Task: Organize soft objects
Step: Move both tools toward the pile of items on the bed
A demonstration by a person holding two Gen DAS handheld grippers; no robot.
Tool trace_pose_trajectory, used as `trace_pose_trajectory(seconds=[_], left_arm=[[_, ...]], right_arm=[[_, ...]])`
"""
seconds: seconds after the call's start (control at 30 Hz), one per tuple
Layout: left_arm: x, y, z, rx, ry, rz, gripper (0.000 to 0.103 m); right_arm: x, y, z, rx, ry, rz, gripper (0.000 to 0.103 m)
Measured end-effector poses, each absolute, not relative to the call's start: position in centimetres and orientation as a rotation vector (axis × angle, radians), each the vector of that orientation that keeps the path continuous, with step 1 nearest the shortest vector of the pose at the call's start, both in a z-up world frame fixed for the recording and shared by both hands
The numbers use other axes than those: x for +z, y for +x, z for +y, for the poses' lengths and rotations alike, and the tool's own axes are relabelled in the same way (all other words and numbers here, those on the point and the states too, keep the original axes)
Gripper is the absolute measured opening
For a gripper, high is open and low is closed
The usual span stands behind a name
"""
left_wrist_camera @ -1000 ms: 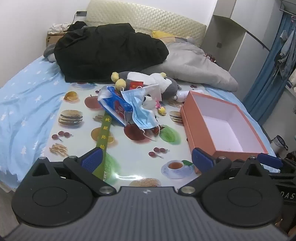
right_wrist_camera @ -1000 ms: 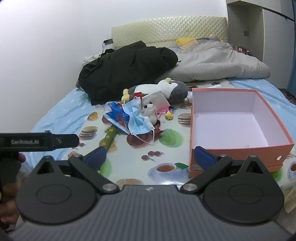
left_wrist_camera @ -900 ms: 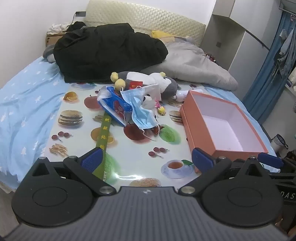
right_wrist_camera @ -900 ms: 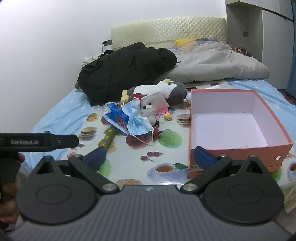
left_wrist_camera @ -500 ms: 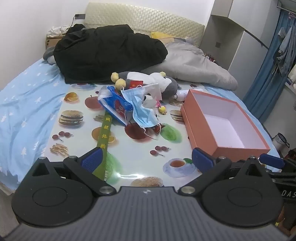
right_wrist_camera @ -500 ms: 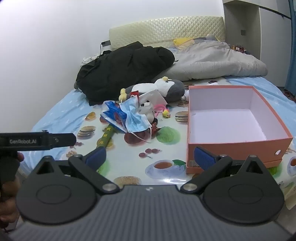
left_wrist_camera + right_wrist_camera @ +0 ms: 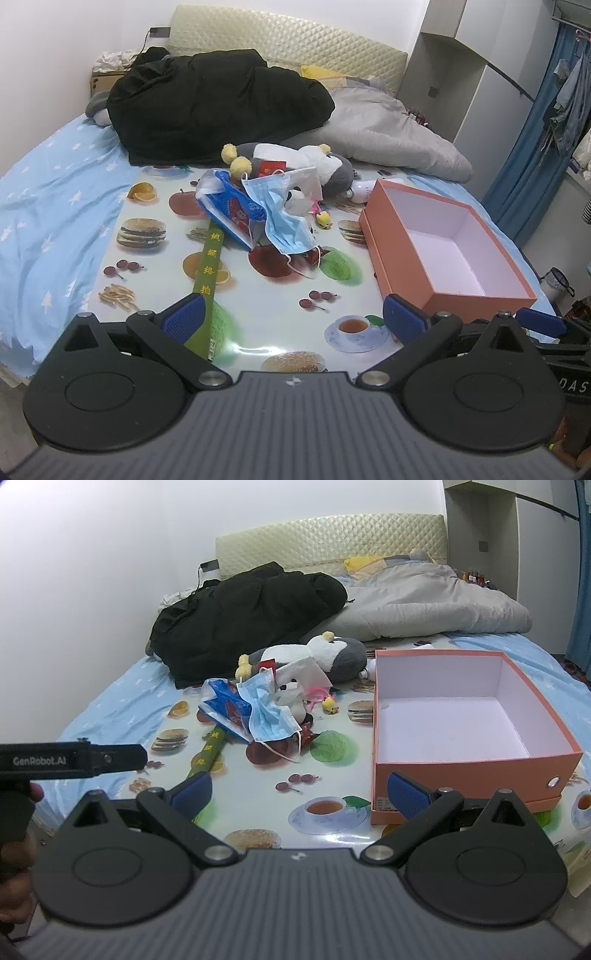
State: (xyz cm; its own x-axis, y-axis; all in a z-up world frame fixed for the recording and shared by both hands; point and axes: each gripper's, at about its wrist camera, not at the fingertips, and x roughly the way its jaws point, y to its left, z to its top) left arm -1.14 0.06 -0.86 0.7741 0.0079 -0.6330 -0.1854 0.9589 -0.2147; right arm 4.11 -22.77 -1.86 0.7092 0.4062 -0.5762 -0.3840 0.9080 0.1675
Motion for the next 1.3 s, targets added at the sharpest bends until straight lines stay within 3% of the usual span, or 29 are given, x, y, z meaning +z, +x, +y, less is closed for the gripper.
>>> trace_pose_trajectory(seconds=[1.3], left_arm=[[-1.4,0.7,-0.5,0.069,-0.277,0.706,0.103]], right_arm=[[-2.6,4.8,-23.3,0.421,0.076,0.699,0.103]])
